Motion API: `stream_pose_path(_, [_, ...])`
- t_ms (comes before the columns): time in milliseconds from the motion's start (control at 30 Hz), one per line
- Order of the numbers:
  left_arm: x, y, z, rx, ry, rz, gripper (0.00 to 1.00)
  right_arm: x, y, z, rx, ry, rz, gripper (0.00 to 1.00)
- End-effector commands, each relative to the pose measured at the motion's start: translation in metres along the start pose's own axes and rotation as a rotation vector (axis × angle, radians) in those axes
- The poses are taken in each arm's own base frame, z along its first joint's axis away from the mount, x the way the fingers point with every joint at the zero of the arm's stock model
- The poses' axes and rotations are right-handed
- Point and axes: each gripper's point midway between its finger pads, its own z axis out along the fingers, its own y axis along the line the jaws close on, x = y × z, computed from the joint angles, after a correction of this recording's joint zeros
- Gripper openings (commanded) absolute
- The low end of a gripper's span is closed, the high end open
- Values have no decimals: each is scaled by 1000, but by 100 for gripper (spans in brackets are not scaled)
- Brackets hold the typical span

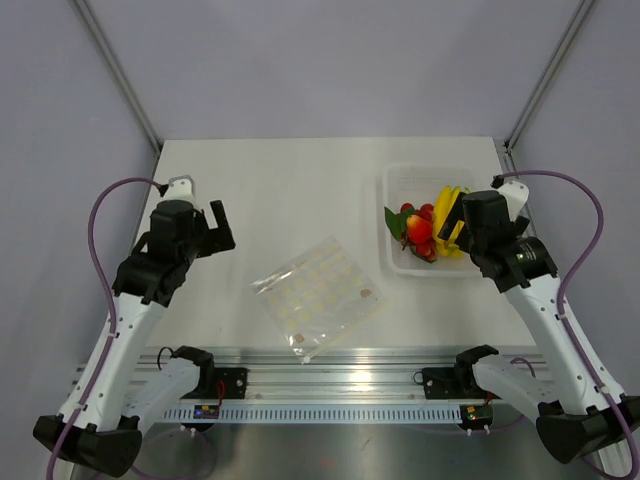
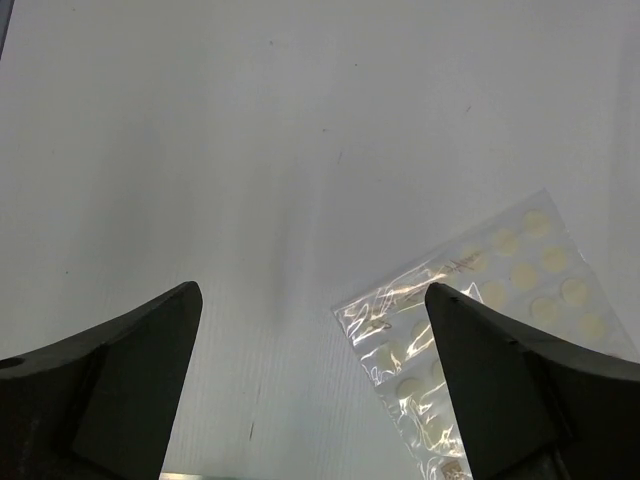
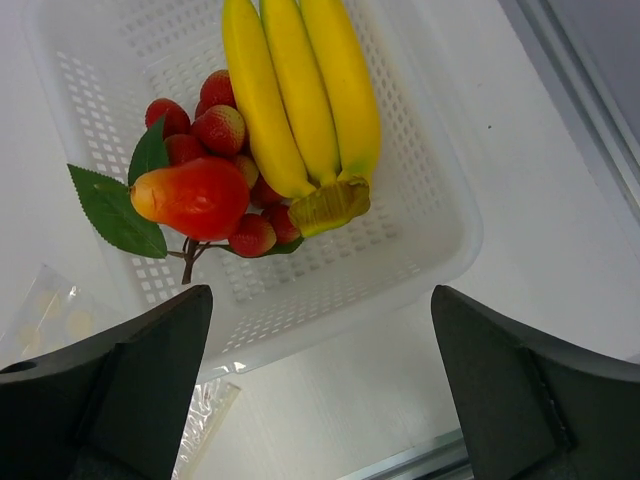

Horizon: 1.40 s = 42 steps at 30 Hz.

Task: Place the food in the zip-top bag and seal the zipper
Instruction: Pick up the zipper food storage bag at the center of the board.

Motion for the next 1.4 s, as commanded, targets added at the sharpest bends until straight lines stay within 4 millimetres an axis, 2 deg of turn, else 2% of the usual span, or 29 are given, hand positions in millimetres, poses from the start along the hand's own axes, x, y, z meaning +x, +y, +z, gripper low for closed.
stream_pose_path(0, [-10, -10, -2, 31, -40, 45, 99, 0, 12, 2, -61, -5, 11, 100])
stream_pose_path(133, [3, -6, 9, -37, 20, 111, 99, 7, 16, 4, -84, 22, -7, 99])
stream_pose_path(233, [12, -22, 14, -3, 53, 149, 99, 12, 20, 4, -115, 36, -11, 99])
stream_pose_path(267, [15, -34, 12, 34, 53, 170, 99, 14, 21, 4, -122, 37, -12, 99])
stream_pose_path(367, [24, -54, 16, 52, 73, 231, 99, 17, 22, 3, -134, 50, -6, 99])
stream_pose_path(400, [30, -71, 13, 87, 81, 280, 99, 17, 22, 3, -133, 51, -5, 100])
stream_pose_path(433, [34, -77, 13, 79, 82, 315, 99, 18, 22, 3, -129, 58, -1, 99])
stream_pose_path(467, [50, -95, 15, 110, 118, 390, 99, 18, 21, 2, -129, 61, -1, 99])
stream_pose_path(533, [63, -115, 14, 140, 135, 467, 99, 19, 21, 2, -129, 66, 2, 100])
stream_pose_path(567, [83, -134, 15, 169, 169, 535, 98, 19, 21, 1, -132, 65, 6, 99])
stream_pose_path(633, [96, -152, 15, 191, 189, 577, 94, 19, 20, -1, -133, 61, 9, 99])
stream_pose_path(667, [109, -168, 9, 237, 196, 615, 93, 19, 19, -1, -134, 60, 10, 100])
stream_pose_path(700, [124, -176, 11, 253, 229, 650, 90, 19, 19, -2, -134, 61, 12, 99])
stream_pose_path(767, [141, -194, 3, 305, 240, 686, 86, 18, 18, -5, -137, 57, 17, 99])
stream_pose_path(900, [182, -210, -1, 340, 308, 771, 78, 20, 19, -8, -153, 57, 20, 99])
stream_pose_path(1033, [212, -221, 0, 360, 352, 816, 75, 20, 19, -6, -152, 57, 18, 99])
stream_pose_path(1167, [235, -238, 3, 386, 381, 825, 71, 20, 22, -5, -159, 62, 14, 100])
stream_pose_path(1367, [259, -246, 3, 422, 426, 804, 70, 20, 22, -4, -153, 64, 22, 100])
